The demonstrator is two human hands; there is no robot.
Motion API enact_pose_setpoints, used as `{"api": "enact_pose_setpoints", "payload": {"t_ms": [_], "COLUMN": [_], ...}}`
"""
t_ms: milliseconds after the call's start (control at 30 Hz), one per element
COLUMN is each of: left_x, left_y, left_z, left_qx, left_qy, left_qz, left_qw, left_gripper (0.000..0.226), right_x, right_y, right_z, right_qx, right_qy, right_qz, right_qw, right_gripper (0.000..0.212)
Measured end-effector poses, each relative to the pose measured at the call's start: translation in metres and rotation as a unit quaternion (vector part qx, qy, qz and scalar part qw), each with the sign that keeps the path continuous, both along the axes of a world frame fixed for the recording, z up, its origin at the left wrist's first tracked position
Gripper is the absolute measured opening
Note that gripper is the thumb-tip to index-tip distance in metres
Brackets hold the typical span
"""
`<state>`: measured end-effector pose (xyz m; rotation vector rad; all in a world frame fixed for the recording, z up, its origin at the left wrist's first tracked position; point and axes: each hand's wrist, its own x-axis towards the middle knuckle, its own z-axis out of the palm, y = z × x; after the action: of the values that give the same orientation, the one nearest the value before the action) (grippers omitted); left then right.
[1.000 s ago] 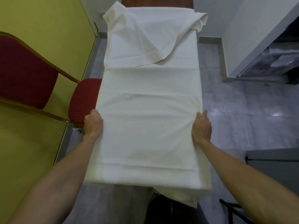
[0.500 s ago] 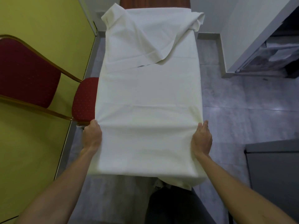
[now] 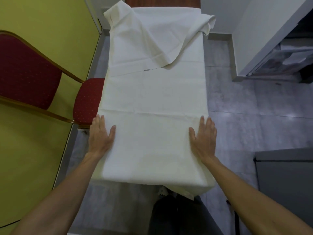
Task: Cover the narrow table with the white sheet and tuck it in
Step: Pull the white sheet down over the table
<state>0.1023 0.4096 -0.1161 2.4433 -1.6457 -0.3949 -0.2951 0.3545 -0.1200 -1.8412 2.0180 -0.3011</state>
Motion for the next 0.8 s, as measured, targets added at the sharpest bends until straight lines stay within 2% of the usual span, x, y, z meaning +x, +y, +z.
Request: {"api": "enact_pose_setpoints", "payload": {"t_ms": [67,233,500,567,700,800], "left_x": [-0.007,-0.009,-0.004,-0.007,-0.023,-0.033], "left_y": [-0.007,-0.015,-0.032,-0.033,-0.055,-0.067], "left_z": [-0.011,-0.022,-0.021,-0.015,-0.005,-0.013], "left_qx": [0.022,0.006,0.021,0.017,0.004,0.037], "left_qy": [-0.023,-0.066,-0.070,-0.094,-0.094,-0.080], "left_qz": [-0.007,-0.006,-0.020,-0.058,-0.162,-0.161], "left_qw": [0.999,0.998,0.997,0.994,0.982,0.983], "left_gripper": [0.079,0.080,0.083,0.083,0.081,0.083], "right_x": [0.004,0.004,0.007,0.009,0.023,0.025], "right_y": [-0.006,-0.011,-0.021,-0.022,-0.040,-0.048], "right_z": [-0.009,-0.023,-0.022,-0.017,-0.011,-0.019], "right_qx": [-0.002,-0.020,-0.016,-0.023,-0.045,-0.025], "right_qy": [0.049,0.104,0.099,0.098,0.093,0.106], "right_qz": [0.050,0.058,0.059,0.055,0.123,0.177], "right_qw": [0.998,0.993,0.993,0.993,0.987,0.978], "right_gripper": [0.070,0.073,0.077,0.079,0.076,0.076]}}
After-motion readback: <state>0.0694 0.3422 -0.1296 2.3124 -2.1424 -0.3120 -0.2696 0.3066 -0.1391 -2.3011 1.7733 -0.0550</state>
